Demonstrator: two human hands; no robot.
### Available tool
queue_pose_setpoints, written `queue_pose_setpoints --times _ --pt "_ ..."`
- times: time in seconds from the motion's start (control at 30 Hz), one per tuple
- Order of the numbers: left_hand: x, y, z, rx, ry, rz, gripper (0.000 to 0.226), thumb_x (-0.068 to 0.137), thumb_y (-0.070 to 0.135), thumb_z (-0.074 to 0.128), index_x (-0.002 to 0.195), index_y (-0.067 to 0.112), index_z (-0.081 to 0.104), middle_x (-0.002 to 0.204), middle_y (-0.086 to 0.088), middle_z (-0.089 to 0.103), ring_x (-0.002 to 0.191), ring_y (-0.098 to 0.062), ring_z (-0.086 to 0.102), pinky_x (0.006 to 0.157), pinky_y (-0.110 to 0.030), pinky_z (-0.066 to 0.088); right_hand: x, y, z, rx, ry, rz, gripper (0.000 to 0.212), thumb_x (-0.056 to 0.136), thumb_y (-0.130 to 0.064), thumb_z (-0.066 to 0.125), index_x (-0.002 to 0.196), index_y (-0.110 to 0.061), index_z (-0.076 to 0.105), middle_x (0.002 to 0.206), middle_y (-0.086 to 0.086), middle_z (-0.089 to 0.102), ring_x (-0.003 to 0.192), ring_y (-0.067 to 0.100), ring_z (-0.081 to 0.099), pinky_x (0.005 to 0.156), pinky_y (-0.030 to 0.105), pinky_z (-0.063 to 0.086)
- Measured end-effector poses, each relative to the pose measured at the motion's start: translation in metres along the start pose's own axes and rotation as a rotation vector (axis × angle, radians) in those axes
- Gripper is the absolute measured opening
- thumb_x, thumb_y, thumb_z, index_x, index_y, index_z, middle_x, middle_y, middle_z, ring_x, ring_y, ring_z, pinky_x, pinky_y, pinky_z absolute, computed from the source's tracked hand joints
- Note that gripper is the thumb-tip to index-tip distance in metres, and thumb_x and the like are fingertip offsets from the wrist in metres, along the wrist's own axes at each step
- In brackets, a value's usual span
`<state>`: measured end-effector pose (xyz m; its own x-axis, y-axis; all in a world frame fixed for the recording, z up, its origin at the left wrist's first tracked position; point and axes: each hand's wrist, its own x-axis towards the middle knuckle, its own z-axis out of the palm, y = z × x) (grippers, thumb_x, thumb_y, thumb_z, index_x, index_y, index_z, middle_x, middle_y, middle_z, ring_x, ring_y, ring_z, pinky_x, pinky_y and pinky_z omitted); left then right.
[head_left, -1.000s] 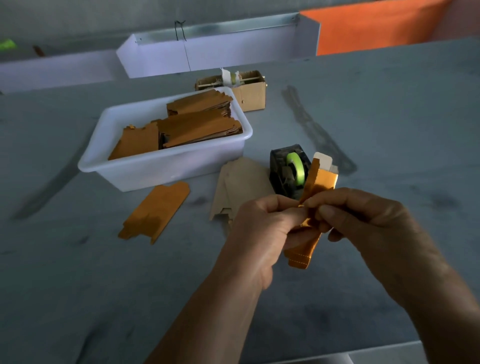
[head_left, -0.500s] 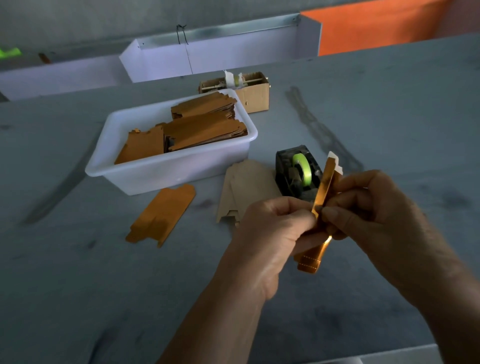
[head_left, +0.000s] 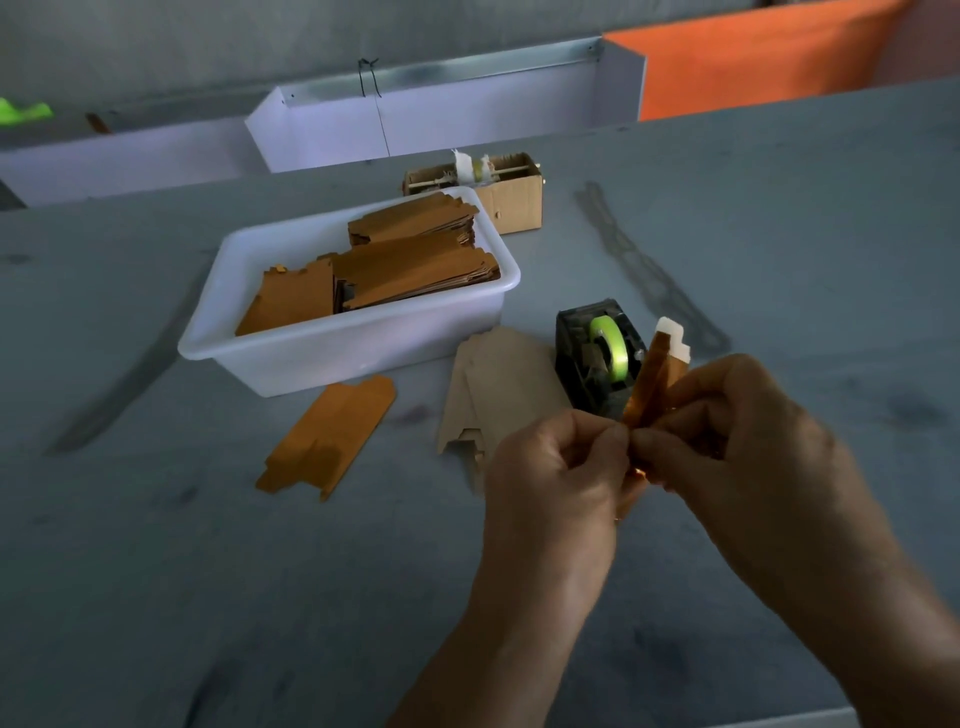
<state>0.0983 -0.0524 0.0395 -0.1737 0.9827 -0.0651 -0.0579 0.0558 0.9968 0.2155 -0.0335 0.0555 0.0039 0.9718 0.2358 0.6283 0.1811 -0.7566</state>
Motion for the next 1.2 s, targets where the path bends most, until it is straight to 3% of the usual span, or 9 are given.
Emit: queue_pose_setpoints --times 0.23,0.37,0.47,0.53,0.6,0.77,0.93,1.13,1.2 --pt "-0.005 -0.004 -0.003 -0.018 0.119 0.054 0.02 0.091 0.01 0.061 0.074 0.018 0.07 0.072 -0.001 0.074 0.071 -0.015 0.072 0.061 -0.019 0.055 -0.001 0.001 0.007 -0.065 0.055 0.039 0.042 0.061 -0.05 0.074 0.086 -0.027 0.049 0.062 -0.01 0.058 0.057 0.002 0.054 0.047 0.017 0.033" --pt "-0.004 0.0 -0.008 0.042 0.071 -0.01 0.013 0.091 0.022 0.062 0.082 0.019 0.071 0.077 0.004 0.075 0.074 -0.01 0.072 0.066 -0.021 0.058 0.001 0.002 0.009 0.454 -0.182 0.202 0.039 0.057 -0.054 0.067 0.087 -0.029 0.063 0.079 -0.006 0.071 0.072 0.001 0.066 0.061 0.012 0.044" --pt "-0.003 0.002 -0.009 0.028 0.054 -0.039 0.014 0.092 0.017 0.061 0.083 0.015 0.071 0.08 -0.001 0.075 0.076 -0.014 0.073 0.072 -0.027 0.059 0.004 0.008 0.011 0.512 -0.226 0.186 0.018 0.067 -0.037 0.071 0.078 -0.023 0.068 0.075 -0.001 0.072 0.071 0.011 0.068 0.06 0.015 0.049" --pt "-0.002 0.003 -0.009 0.0 0.017 -0.07 0.015 0.093 0.014 0.059 0.084 0.011 0.071 0.083 -0.006 0.075 0.078 -0.018 0.074 0.076 -0.032 0.06 0.01 0.012 0.011 0.53 -0.223 0.199 0.007 0.073 -0.022 0.071 0.076 -0.016 0.069 0.074 0.007 0.071 0.076 0.025 0.067 0.065 0.025 0.051" --pt "0.001 0.006 -0.011 -0.072 -0.039 -0.162 0.014 0.093 0.014 0.058 0.093 0.006 0.07 0.088 -0.009 0.075 0.081 -0.019 0.074 0.077 -0.031 0.06 0.014 0.015 0.008 0.557 -0.274 0.191 0.014 0.07 -0.024 0.069 0.079 -0.013 0.07 0.077 0.011 0.071 0.08 0.031 0.066 0.074 0.037 0.054" --pt "0.013 0.019 -0.02 -0.4 -0.108 -0.367 0.027 0.084 0.004 0.065 0.109 0.0 0.054 0.096 -0.02 0.072 0.081 -0.026 0.074 0.067 -0.032 0.061 0.018 0.015 0.0 0.687 -0.351 0.145 0.026 0.064 -0.029 0.066 0.085 -0.015 0.073 0.086 0.011 0.073 0.084 0.027 0.069 0.078 0.037 0.053" --pt "0.011 0.016 -0.016 -0.166 0.001 -0.191 0.013 0.087 0.006 0.063 0.096 0.013 0.056 0.105 -0.017 0.065 0.08 -0.023 0.074 0.064 -0.031 0.06 0.018 0.01 0.005 0.654 -0.32 0.137 0.025 0.062 -0.031 0.064 0.083 -0.019 0.072 0.082 0.008 0.073 0.078 0.023 0.07 0.075 0.034 0.055" --pt "0.009 0.011 -0.013 -0.058 0.051 -0.067 0.007 0.087 0.009 0.064 0.085 0.016 0.064 0.083 0.004 0.073 0.068 -0.015 0.073 0.058 -0.025 0.058 0.017 0.008 0.012 0.62 -0.272 0.135 0.03 0.064 -0.031 0.063 0.089 -0.017 0.069 0.082 0.005 0.073 0.078 0.017 0.07 0.074 0.032 0.054" --pt "0.01 0.012 -0.016 -0.057 0.025 -0.08 0.005 0.088 0.011 0.063 0.087 0.014 0.066 0.082 0.003 0.074 0.071 -0.016 0.074 0.06 -0.025 0.059 0.017 0.007 0.012 0.629 -0.264 0.134 0.028 0.064 -0.032 0.063 0.088 -0.018 0.069 0.082 0.004 0.073 0.078 0.016 0.07 0.073 0.03 0.053"
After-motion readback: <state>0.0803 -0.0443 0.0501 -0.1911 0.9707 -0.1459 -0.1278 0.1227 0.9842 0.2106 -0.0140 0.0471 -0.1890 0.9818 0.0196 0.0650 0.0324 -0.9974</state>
